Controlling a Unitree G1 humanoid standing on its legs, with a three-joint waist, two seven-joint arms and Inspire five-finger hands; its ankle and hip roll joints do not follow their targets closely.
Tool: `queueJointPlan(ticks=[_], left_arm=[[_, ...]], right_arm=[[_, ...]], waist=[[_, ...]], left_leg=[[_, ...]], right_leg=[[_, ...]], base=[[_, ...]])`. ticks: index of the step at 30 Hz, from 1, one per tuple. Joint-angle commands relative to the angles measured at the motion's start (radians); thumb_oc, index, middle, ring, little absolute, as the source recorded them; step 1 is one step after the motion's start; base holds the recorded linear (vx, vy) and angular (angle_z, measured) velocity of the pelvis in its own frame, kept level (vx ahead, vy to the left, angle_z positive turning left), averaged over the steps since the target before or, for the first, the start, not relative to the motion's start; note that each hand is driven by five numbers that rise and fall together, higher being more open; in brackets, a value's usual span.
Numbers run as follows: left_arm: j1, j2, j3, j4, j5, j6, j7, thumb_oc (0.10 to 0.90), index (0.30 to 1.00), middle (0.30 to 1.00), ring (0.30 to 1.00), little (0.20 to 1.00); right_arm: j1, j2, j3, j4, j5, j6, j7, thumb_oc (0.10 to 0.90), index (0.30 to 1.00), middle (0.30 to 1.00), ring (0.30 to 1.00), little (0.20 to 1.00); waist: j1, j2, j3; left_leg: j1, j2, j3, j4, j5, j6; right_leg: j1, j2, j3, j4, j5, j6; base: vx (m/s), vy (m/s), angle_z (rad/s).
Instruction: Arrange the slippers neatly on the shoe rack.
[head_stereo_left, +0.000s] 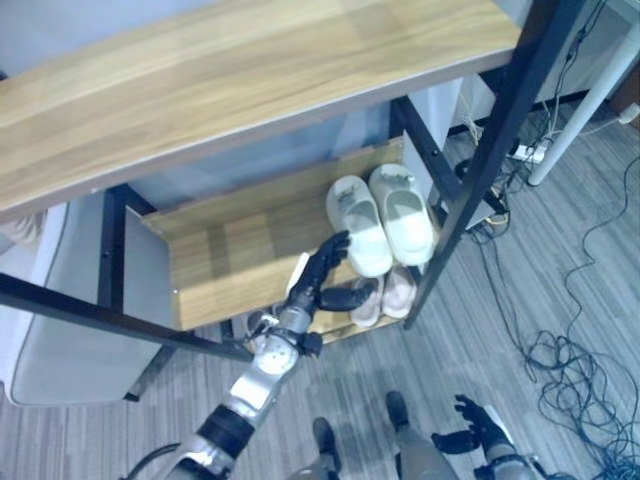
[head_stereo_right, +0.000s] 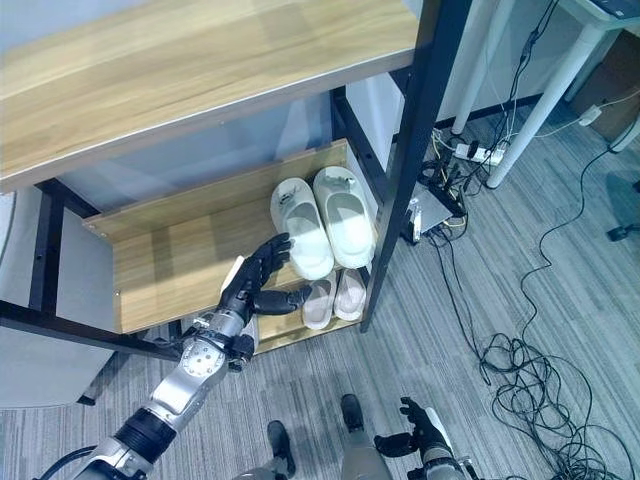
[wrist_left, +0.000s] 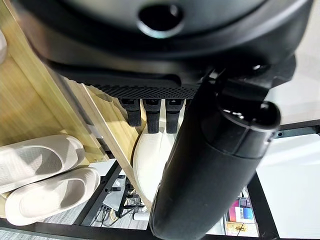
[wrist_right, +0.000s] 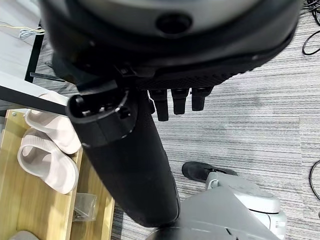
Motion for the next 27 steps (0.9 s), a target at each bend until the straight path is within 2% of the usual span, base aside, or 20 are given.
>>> queueJointPlan(ticks=[1, 5, 9, 14, 20, 23, 27], left_arm=[[-0.151, -0.043, 0.015, 0.012, 0.014, -0.093, -0.002, 0.8, 0.9, 0.9, 0.9, 0.9], [-0.14, -0.026, 0.029, -0.002, 0.021, -0.09, -0.008, 0.8, 0.9, 0.9, 0.9, 0.9], [-0.09, 0.027, 0.066, -0.066, 0.011, -0.09, -0.026, 0.8, 0.9, 0.9, 0.9, 0.9], [0.064, 0.108, 0.144, -0.21, -0.038, -0.102, -0.087, 0.8, 0.9, 0.9, 0.9, 0.9], [0.256, 0.155, 0.229, -0.325, -0.096, -0.095, -0.16, 0.8, 0.9, 0.9, 0.9, 0.9], [0.378, 0.149, 0.258, -0.325, -0.157, -0.073, -0.209, 0.8, 0.9, 0.9, 0.9, 0.9], [0.487, 0.131, 0.273, -0.243, -0.2, -0.034, -0.261, 0.8, 0.9, 0.9, 0.9, 0.9]], right_arm=[[0.043, -0.028, 0.011, -0.026, 0.019, -0.035, -0.017, 0.8, 0.9, 0.9, 0.9, 0.9], [0.038, -0.023, 0.009, -0.016, 0.02, -0.036, -0.016, 0.8, 0.9, 0.9, 0.9, 0.9], [0.026, -0.021, 0.009, -0.009, 0.011, -0.031, -0.005, 0.8, 0.9, 0.9, 0.9, 0.9], [0.01, -0.004, 0.004, 0.039, -0.004, -0.018, 0.014, 0.8, 0.9, 0.9, 0.9, 0.9], [0.004, 0.016, -0.011, 0.081, -0.009, -0.01, 0.026, 0.8, 0.9, 0.9, 0.9, 0.9], [0.002, 0.021, -0.014, 0.097, -0.014, -0.005, 0.032, 0.8, 0.9, 0.9, 0.9, 0.9], [-0.002, 0.033, -0.036, 0.116, 0.009, 0.001, 0.041, 0.8, 0.9, 0.9, 0.9, 0.9]], waist=[[-0.009, -0.029, -0.031], [-0.003, -0.031, -0.042], [0.012, -0.042, -0.056], [0.05, -0.068, -0.083], [0.097, -0.095, -0.108], [0.118, -0.104, -0.115], [0.138, -0.115, -0.123]], left_leg=[[0.035, 0.008, -0.006, -0.007, -0.052, -0.053], [0.051, 0.007, -0.015, -0.007, -0.055, -0.053], [0.07, 0.006, -0.03, -0.007, -0.061, -0.053], [0.096, 0.001, -0.056, -0.007, -0.066, -0.053], [0.117, -0.006, -0.084, -0.007, -0.07, -0.05], [0.125, -0.012, -0.096, -0.007, -0.072, -0.047], [0.133, -0.02, -0.108, -0.007, -0.073, -0.041]], right_leg=[[0.003, -0.006, -0.073, 0.002, -0.097, 0.056], [0.027, -0.006, -0.082, 0.001, -0.104, 0.055], [0.057, -0.006, -0.098, 0.001, -0.112, 0.057], [0.106, -0.013, -0.131, 0.001, -0.118, 0.061], [0.151, -0.02, -0.171, 0.001, -0.122, 0.061], [0.171, -0.027, -0.189, 0.0, -0.123, 0.063], [0.189, -0.034, -0.204, 0.002, -0.121, 0.064]], base=[[0.0, 0.0, 0.0], [0.04, -0.008, 0.02], [0.03, -0.006, 0.08], [0.03, 0.007, 0.12], [0.03, 0.017, 0.27], [0.0, 0.039, 0.16], [0.0, 0.053, 0.19]])
